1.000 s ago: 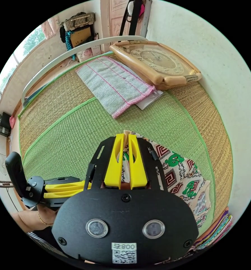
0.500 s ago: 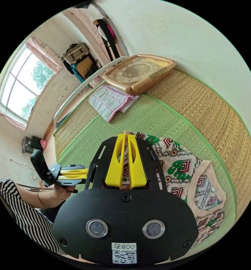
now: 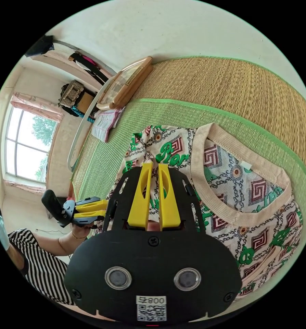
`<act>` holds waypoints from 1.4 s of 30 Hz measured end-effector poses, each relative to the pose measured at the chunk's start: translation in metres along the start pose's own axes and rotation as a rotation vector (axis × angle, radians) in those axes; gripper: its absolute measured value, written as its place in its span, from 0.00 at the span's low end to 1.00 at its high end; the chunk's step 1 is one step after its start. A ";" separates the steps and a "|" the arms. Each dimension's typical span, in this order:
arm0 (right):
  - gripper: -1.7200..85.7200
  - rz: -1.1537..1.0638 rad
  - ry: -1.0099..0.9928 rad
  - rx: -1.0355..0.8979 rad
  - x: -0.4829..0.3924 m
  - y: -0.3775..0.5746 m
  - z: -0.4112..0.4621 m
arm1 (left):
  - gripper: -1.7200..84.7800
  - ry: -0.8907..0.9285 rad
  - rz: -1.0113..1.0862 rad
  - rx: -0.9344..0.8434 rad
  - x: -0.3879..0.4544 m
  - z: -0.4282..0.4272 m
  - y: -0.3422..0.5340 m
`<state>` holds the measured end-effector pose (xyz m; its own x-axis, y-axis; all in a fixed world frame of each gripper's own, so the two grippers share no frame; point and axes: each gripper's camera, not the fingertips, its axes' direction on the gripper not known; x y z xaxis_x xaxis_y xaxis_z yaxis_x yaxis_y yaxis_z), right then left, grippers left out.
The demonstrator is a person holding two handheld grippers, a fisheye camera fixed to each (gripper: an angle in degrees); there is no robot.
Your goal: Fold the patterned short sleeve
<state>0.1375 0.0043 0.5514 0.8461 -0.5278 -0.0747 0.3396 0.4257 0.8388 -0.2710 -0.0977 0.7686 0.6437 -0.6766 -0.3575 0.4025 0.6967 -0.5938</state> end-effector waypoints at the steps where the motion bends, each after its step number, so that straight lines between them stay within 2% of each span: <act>1: 0.05 0.006 0.024 0.017 0.002 0.004 -0.004 | 0.10 0.013 0.002 -0.003 0.002 -0.002 0.003; 7: 0.04 -0.012 0.031 0.071 0.002 0.022 -0.013 | 0.10 0.026 -0.019 0.014 0.005 -0.009 0.016; 11: 0.03 -0.115 0.049 -0.001 -0.019 0.023 0.010 | 0.07 -0.061 -0.031 -0.062 0.000 0.006 0.018; 14: 0.02 -0.121 0.110 -0.090 -0.016 0.022 0.038 | 0.06 -0.041 -0.049 -0.057 -0.003 0.005 0.023; 21: 0.02 -0.116 0.064 -0.048 -0.010 0.040 0.030 | 0.05 -0.047 -0.050 -0.055 -0.002 0.004 0.038; 25: 0.02 -0.134 0.021 0.035 -0.021 0.086 0.007 | 0.05 -0.041 -0.071 -0.040 -0.005 -0.002 0.052; 31: 0.02 -0.100 0.027 -0.086 -0.023 0.140 0.039 | 0.04 0.012 -0.104 -0.039 -0.012 -0.003 0.073; 36: 0.02 -0.034 -0.019 0.019 -0.018 0.179 -0.007 | 0.04 0.053 -0.136 0.014 -0.012 -0.036 0.105; 42: 0.02 0.080 -0.004 0.006 0.000 0.302 -0.063 | 0.04 0.134 -0.214 -0.061 -0.013 -0.063 0.182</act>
<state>0.2661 0.1789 0.7705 0.8686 -0.4955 -0.0054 0.2688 0.4619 0.8452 -0.2472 0.0228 0.6203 0.4544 -0.8354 -0.3092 0.4772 0.5214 -0.7074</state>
